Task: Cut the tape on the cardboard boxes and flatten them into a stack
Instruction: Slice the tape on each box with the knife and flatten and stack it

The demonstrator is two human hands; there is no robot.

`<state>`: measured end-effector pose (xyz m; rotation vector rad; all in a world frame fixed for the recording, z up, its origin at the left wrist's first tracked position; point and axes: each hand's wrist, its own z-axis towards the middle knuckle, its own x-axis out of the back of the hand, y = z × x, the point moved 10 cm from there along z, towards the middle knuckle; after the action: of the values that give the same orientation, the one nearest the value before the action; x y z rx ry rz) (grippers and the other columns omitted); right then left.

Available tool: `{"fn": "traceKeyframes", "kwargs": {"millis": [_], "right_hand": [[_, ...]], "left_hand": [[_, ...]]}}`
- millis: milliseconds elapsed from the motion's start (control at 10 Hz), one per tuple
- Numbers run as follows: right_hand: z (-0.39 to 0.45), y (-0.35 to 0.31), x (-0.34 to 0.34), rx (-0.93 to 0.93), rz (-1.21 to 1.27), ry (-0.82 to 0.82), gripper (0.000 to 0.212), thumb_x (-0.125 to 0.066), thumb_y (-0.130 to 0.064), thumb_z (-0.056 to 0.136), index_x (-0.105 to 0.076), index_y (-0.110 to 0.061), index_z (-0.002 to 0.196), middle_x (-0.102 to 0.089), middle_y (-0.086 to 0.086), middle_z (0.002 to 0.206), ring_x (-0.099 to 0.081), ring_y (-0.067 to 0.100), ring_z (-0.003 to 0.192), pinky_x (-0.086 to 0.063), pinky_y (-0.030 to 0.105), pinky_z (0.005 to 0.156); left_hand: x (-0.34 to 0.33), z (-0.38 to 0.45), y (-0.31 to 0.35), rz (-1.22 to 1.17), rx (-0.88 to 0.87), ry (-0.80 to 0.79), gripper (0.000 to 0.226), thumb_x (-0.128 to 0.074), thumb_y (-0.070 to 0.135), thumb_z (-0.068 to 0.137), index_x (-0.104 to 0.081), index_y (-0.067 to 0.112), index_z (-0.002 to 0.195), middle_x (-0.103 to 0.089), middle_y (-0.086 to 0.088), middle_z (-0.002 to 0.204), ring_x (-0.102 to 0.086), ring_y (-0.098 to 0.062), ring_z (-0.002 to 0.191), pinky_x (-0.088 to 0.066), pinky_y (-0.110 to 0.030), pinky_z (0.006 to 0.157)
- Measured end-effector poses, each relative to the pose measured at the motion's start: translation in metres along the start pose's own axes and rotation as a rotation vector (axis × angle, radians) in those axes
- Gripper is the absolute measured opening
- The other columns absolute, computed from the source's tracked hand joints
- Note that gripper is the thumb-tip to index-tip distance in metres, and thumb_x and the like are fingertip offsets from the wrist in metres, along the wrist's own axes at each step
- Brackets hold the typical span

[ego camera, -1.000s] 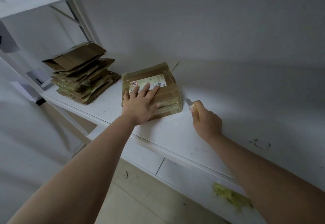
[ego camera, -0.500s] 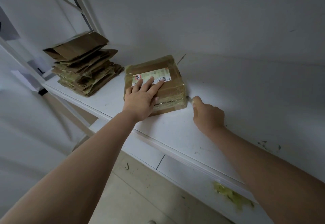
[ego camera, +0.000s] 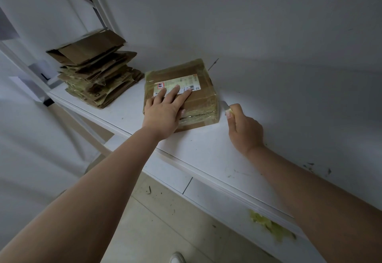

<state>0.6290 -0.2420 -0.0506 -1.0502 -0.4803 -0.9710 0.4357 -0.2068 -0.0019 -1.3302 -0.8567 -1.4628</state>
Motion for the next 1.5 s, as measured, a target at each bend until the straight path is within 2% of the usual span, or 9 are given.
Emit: {"fn": "traceKeyframes", "kwargs": {"millis": [200, 400, 600, 700, 1000, 1100, 1300, 1400, 1500], "right_hand": [[0.001, -0.002, -0.002, 0.007, -0.008, -0.014, 0.040, -0.025, -0.033, 0.097, -0.051, -0.008, 0.113, -0.046, 0.003, 0.062, -0.056, 0.038, 0.061, -0.033, 0.031, 0.053], [0.000, 0.000, -0.010, -0.009, -0.060, -0.110, 0.027, -0.031, -0.025, 0.101, -0.047, -0.010, 0.118, -0.053, 0.008, 0.067, -0.057, 0.038, 0.067, -0.039, 0.035, 0.056], [0.001, 0.000, -0.014, 0.008, -0.148, -0.170, 0.024, -0.030, -0.025, 0.101, -0.044, -0.013, 0.116, -0.046, 0.003, 0.067, -0.047, 0.030, 0.060, -0.034, 0.031, 0.056], [-0.003, -0.002, -0.017, 0.054, -0.247, -0.205, 0.021, -0.034, -0.021, 0.100, -0.044, -0.013, 0.116, -0.048, 0.005, 0.066, -0.051, 0.033, 0.060, -0.034, 0.030, 0.054], [-0.009, -0.007, -0.020, 0.062, -0.343, -0.297, 0.023, -0.040, -0.010, 0.091, -0.043, -0.018, 0.112, -0.049, 0.005, 0.067, -0.044, 0.031, 0.060, -0.032, 0.030, 0.056], [-0.014, -0.006, -0.018, 0.050, -0.345, -0.270, 0.017, -0.040, -0.012, 0.092, -0.044, -0.018, 0.108, -0.062, 0.009, 0.076, -0.052, 0.033, 0.063, -0.032, 0.030, 0.055], [-0.022, -0.003, 0.012, 0.016, -0.189, 0.017, 0.020, -0.049, -0.028, 0.093, -0.053, -0.010, 0.102, -0.064, 0.012, 0.068, -0.061, 0.037, 0.061, -0.041, 0.032, 0.054], [-0.022, -0.017, 0.022, 0.119, -0.169, 0.144, 0.020, -0.069, -0.022, 0.079, -0.064, -0.009, 0.094, -0.060, 0.014, 0.059, -0.058, 0.036, 0.053, -0.044, 0.032, 0.050], [-0.023, -0.032, 0.023, 0.270, -0.137, 0.227, 0.015, -0.067, -0.012, 0.070, -0.072, -0.010, 0.084, -0.061, 0.011, 0.059, -0.055, 0.033, 0.054, -0.043, 0.028, 0.050]], "left_hand": [[-0.001, -0.001, 0.001, -0.004, 0.002, 0.003, 0.054, -0.031, 0.036, 0.103, -0.008, 0.042, 0.151, -0.012, 0.006, 0.161, -0.011, -0.032, 0.147, -0.013, -0.048, 0.115], [-0.001, 0.001, 0.001, 0.001, 0.002, 0.003, 0.053, -0.030, 0.036, 0.103, -0.008, 0.042, 0.151, -0.012, 0.006, 0.161, -0.010, -0.031, 0.147, -0.013, -0.048, 0.115], [-0.001, 0.000, 0.001, -0.003, -0.002, 0.000, 0.053, -0.030, 0.036, 0.103, -0.008, 0.042, 0.151, -0.012, 0.006, 0.161, -0.011, -0.032, 0.147, -0.013, -0.048, 0.115], [0.000, 0.000, 0.001, -0.017, -0.009, -0.001, 0.053, -0.030, 0.036, 0.103, -0.009, 0.042, 0.151, -0.012, 0.005, 0.161, -0.010, -0.031, 0.147, -0.012, -0.048, 0.115], [-0.001, 0.001, 0.000, -0.012, 0.000, -0.018, 0.053, -0.031, 0.036, 0.104, -0.009, 0.041, 0.151, -0.012, 0.005, 0.161, -0.010, -0.032, 0.147, -0.013, -0.049, 0.115], [-0.001, 0.001, 0.000, -0.016, -0.002, -0.061, 0.056, -0.033, 0.034, 0.104, -0.005, 0.040, 0.152, -0.009, 0.004, 0.162, -0.008, -0.032, 0.148, -0.013, -0.050, 0.115], [0.020, 0.003, -0.026, -0.299, -0.023, -0.098, 0.084, -0.065, 0.021, 0.089, -0.011, 0.028, 0.154, -0.013, -0.007, 0.161, -0.018, -0.029, 0.146, -0.024, -0.045, 0.116], [0.020, -0.002, -0.041, -0.260, -0.050, -0.107, 0.070, -0.061, 0.029, 0.093, -0.025, 0.022, 0.152, -0.018, -0.008, 0.160, -0.013, -0.028, 0.148, -0.018, -0.039, 0.117], [0.012, -0.006, -0.042, -0.225, -0.048, -0.084, 0.059, -0.052, 0.033, 0.098, -0.030, 0.020, 0.151, -0.025, -0.006, 0.158, -0.016, -0.028, 0.147, -0.028, -0.042, 0.113]]}}
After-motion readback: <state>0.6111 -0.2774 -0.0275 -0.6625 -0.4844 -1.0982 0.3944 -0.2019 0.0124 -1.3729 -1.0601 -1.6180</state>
